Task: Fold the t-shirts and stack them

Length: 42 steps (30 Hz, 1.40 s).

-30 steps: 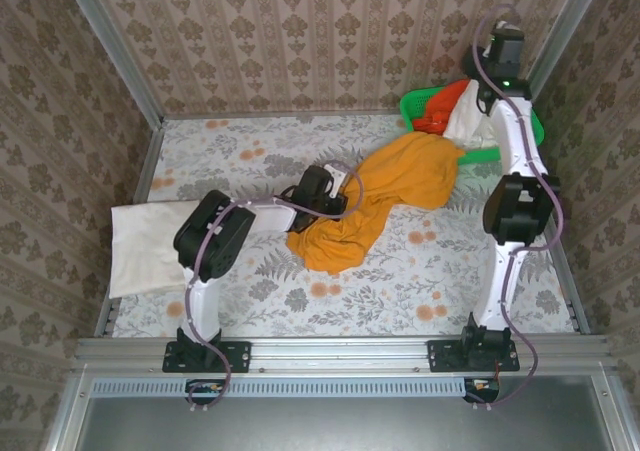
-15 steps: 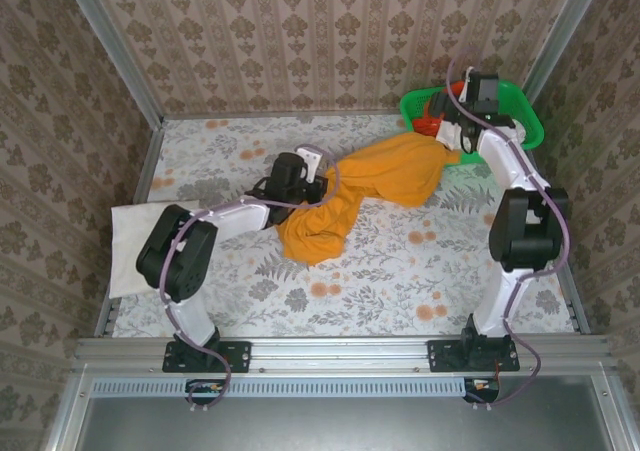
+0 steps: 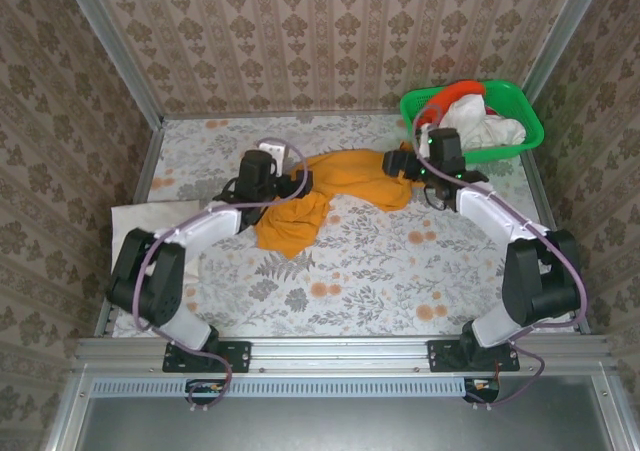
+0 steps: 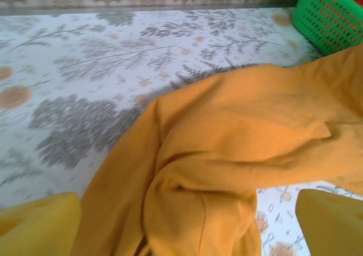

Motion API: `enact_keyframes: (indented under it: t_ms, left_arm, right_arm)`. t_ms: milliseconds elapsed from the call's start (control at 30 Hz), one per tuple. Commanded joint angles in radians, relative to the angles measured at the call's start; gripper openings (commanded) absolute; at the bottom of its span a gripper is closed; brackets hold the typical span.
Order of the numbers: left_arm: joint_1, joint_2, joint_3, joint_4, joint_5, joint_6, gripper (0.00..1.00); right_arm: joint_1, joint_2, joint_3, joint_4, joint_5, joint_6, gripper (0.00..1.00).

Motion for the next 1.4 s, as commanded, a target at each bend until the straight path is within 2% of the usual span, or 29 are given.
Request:
enact_keyframes:
  t_ms: [0, 133, 267, 367, 533, 600, 700, 767, 833, 867, 900, 1000, 1233, 1367]
  left_arm:
    - [-0.013, -0.123, -0.115, -0.039, -0.154, -0.119, 1.0]
    - [-0.053, -0.199, -0.254, -0.085, -0.183, -0.286, 1.0]
    - [-0.097, -0.188, -0.313, -0.129, -0.196, -0.435, 1.0]
    - [-0.107, -0.132, -0.33, -0.095, -0.182, -0.511, 0.92]
    - [-0.107, -0.03, -0.313, -0.012, -0.153, -0.558, 0.81]
    - [-0.106, 0.002, -0.305, 0.015, -0.139, -0.573, 0.72]
    - [-0.104, 0.033, -0.305, 0.045, -0.131, -0.588, 0.52]
    - [-0.101, 0.035, -0.31, 0.046, -0.139, -0.582, 0.31]
    - [-0.093, 0.021, -0.321, 0.047, -0.152, -0.569, 0.1]
    - [-0.087, 0.011, -0.326, 0.044, -0.156, -0.562, 0.03]
    - [-0.08, -0.006, -0.329, 0.041, -0.165, -0.548, 0.0]
    - [-0.059, -0.07, -0.315, -0.009, -0.201, -0.494, 0.0]
    - [-0.009, -0.269, -0.206, -0.157, -0.316, -0.262, 0.0]
    - [0.046, -0.364, -0.137, -0.182, -0.332, -0.145, 0.0]
  right_arm:
    - [0.054, 0.017, -0.049, -0.009, -0.004, 0.071, 0.93]
    - [0.1, 0.099, -0.056, -0.041, 0.015, 0.109, 0.83]
    - [0.111, 0.18, -0.032, -0.077, 0.054, 0.132, 0.75]
    - [0.114, 0.24, -0.012, -0.074, 0.062, 0.155, 0.7]
    - [0.114, 0.311, 0.022, -0.073, 0.122, 0.174, 0.63]
    - [0.114, 0.333, 0.04, -0.075, 0.14, 0.175, 0.58]
    - [0.108, 0.37, 0.068, -0.088, 0.151, 0.169, 0.51]
    - [0.103, 0.381, 0.073, -0.078, 0.146, 0.171, 0.32]
    - [0.096, 0.375, 0.079, -0.078, 0.123, 0.175, 0.06]
    - [0.094, 0.361, 0.079, -0.075, 0.116, 0.176, 0.0]
    - [0.095, 0.336, 0.078, -0.072, 0.113, 0.174, 0.0]
    - [0.092, 0.243, 0.075, -0.07, 0.111, 0.165, 0.0]
    - [0.086, -0.029, 0.111, -0.067, 0.119, 0.134, 0.0]
    - [0.086, -0.169, 0.172, -0.079, 0.134, 0.084, 0.0]
